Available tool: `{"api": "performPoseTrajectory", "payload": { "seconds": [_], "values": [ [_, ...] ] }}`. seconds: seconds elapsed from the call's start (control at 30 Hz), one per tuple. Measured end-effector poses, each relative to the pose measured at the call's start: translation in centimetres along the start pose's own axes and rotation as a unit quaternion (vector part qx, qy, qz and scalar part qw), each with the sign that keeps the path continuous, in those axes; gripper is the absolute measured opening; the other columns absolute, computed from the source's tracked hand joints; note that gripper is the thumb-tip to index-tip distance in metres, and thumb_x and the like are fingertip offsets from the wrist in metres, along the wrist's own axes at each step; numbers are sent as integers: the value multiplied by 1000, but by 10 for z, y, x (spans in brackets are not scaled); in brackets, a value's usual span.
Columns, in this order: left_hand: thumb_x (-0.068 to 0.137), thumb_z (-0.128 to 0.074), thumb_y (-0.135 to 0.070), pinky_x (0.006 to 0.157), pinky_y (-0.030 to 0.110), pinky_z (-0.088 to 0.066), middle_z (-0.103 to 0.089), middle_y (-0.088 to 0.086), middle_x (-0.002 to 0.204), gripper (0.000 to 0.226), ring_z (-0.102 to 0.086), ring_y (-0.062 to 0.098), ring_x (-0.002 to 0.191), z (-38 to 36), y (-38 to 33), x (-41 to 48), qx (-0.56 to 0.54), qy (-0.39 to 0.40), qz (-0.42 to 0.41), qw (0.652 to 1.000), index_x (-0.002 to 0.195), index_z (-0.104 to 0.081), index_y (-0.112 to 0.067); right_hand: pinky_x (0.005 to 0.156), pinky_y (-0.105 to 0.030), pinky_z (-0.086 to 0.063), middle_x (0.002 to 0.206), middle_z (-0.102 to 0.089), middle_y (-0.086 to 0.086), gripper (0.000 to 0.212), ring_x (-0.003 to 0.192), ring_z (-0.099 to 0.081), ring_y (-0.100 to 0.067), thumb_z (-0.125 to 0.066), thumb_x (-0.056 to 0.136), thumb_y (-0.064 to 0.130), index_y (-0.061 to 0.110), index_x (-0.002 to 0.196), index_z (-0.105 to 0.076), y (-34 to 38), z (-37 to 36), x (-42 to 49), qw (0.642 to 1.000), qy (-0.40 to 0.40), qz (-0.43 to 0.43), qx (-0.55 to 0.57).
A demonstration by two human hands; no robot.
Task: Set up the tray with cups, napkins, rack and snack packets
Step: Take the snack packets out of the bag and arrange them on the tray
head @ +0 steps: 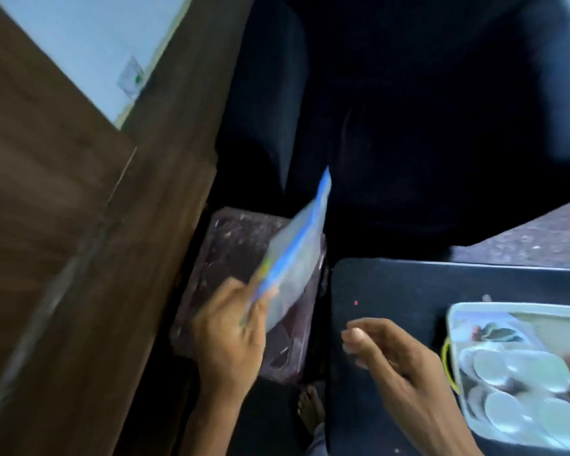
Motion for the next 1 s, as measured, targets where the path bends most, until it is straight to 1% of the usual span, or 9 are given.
{"api": "performPoseTrajectory", "payload": {
  "seconds": [0.1,0.2,0.37,0.43,0.5,0.67,0.8,0.93,1.0],
  "values": [
    [86,-55,-11,67,31,-53,-71,-2,81,31,-68,15,71,12,-56,-28,19,86,-99,991,102,-79,-23,68,-28,-61,86,-77,-9,55,80,-77,-23,-73,70,69,18,90,-75,26,37,-11,982,-21,-120,147],
    [84,-69,-6,63,37,-56,-72,-2,78,24,-69,21,67,9,-105,-71,100,133,-184,969,101,-82,-17,70,-32,-62,76,-76,-7,67,73,-76,-23,-80,63,68,10,95,-71,25,70,-23,963,2,-228,146],
    [88,-57,-2,57,37,-57,-70,3,71,29,-68,28,59,-8,-182,-144,106,170,-236,951,98,-82,-10,68,-29,-62,71,-68,-9,13,58,-69,-16,-77,84,10,4,87,-66,-4,144,-74,955,-16,-270,122],
    [85,-63,-1,58,36,-57,-72,4,73,25,-69,29,61,-12,-205,-171,105,175,-227,952,99,-82,-9,64,-27,-62,72,-70,-10,6,59,-70,-16,-72,86,-1,-1,90,-67,-11,177,-99,950,-13,-278,141],
    [80,-74,-3,63,36,-55,-74,4,78,26,-71,27,66,-16,-227,-198,106,180,-215,954,103,-82,-10,65,-28,-63,74,-71,-12,10,62,-70,-17,-70,88,-2,-4,97,-67,-17,204,-120,943,-1,-287,167],
    [84,-71,-14,68,33,-57,-76,-1,89,23,-71,17,77,-32,-273,-244,43,174,-106,978,105,-82,-14,69,-28,-63,87,-73,-16,5,73,-73,-21,-64,92,-3,-1,96,-66,-24,249,-156,911,13,-305,278],
    [79,-78,-18,81,21,-58,-73,-4,112,18,-70,4,104,-45,-295,-256,-86,192,1,978,95,-83,-13,69,-27,-62,86,-67,-16,14,68,-68,-19,-67,89,-3,-2,103,-63,-19,275,-171,902,20,-274,333],
    [74,-82,-12,86,31,-59,-72,-1,129,20,-71,20,116,-50,-311,-255,-253,243,100,931,87,-78,-26,72,-28,-62,86,-70,-17,11,70,-71,-20,-70,87,-1,-1,98,-66,-6,288,-184,913,42,-227,336],
    [76,-72,3,87,27,-57,-74,4,124,38,-73,19,111,-54,-321,-253,-346,299,130,880,104,-76,-23,66,-25,-61,82,-72,-14,7,69,-71,-19,-71,86,1,5,90,-68,2,291,-189,918,50,-199,339]
  ]
}}
Point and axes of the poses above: each hand's wrist, its own x-axis towards the middle knuckle, its own z-axis out of the back of the hand, y = z × x, the point moved 4 cm from there along x, towards the middle knuckle
